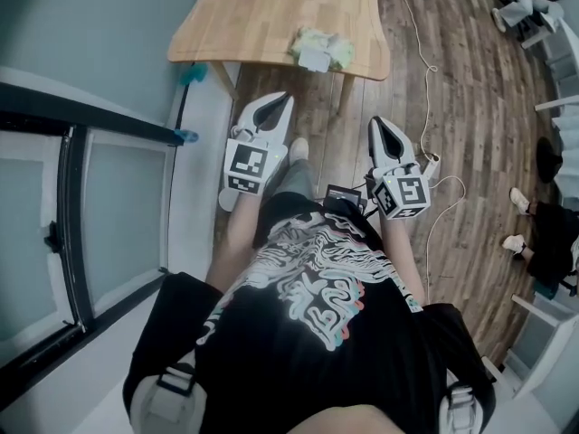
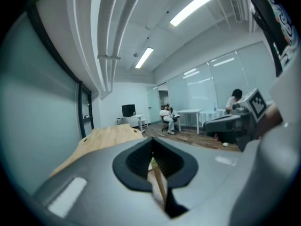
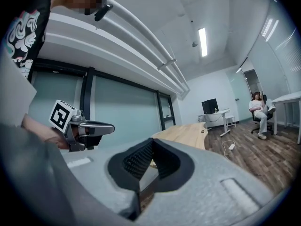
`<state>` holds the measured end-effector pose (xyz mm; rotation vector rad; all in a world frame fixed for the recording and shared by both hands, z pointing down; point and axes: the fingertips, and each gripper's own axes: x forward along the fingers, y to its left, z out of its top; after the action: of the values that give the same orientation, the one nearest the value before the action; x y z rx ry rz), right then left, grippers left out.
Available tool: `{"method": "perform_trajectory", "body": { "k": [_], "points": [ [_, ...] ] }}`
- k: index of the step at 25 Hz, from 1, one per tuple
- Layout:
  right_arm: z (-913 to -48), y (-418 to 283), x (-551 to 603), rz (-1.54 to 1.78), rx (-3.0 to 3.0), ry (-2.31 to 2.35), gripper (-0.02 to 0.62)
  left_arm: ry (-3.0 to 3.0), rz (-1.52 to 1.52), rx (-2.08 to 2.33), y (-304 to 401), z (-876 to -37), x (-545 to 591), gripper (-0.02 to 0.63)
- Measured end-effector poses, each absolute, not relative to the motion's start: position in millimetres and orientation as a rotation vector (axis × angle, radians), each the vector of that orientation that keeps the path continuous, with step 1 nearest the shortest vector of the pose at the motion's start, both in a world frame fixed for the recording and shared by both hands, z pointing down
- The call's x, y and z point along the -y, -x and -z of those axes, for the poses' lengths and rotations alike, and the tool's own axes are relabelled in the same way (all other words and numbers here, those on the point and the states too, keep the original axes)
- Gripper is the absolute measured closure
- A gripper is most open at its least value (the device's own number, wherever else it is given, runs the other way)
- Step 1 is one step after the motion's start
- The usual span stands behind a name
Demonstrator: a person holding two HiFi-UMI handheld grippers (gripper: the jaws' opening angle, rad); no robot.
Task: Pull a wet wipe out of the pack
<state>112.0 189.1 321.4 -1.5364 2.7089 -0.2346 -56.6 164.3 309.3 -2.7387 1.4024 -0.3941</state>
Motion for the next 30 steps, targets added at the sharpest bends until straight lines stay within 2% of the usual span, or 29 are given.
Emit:
{"method": "perform_trajectory", "body": {
  "k": [15, 30],
  "points": [
    [-342, -104, -47, 0.335, -2.720, 1.594, 0.597, 2.827, 0.415, -1.287, 46, -323, -10, 0.618],
    [-370, -76, 38, 0.453, -2.742, 1.641, 0.597, 2.924, 0.481, -1.186, 59, -357, 82, 0.618]
  ]
}}
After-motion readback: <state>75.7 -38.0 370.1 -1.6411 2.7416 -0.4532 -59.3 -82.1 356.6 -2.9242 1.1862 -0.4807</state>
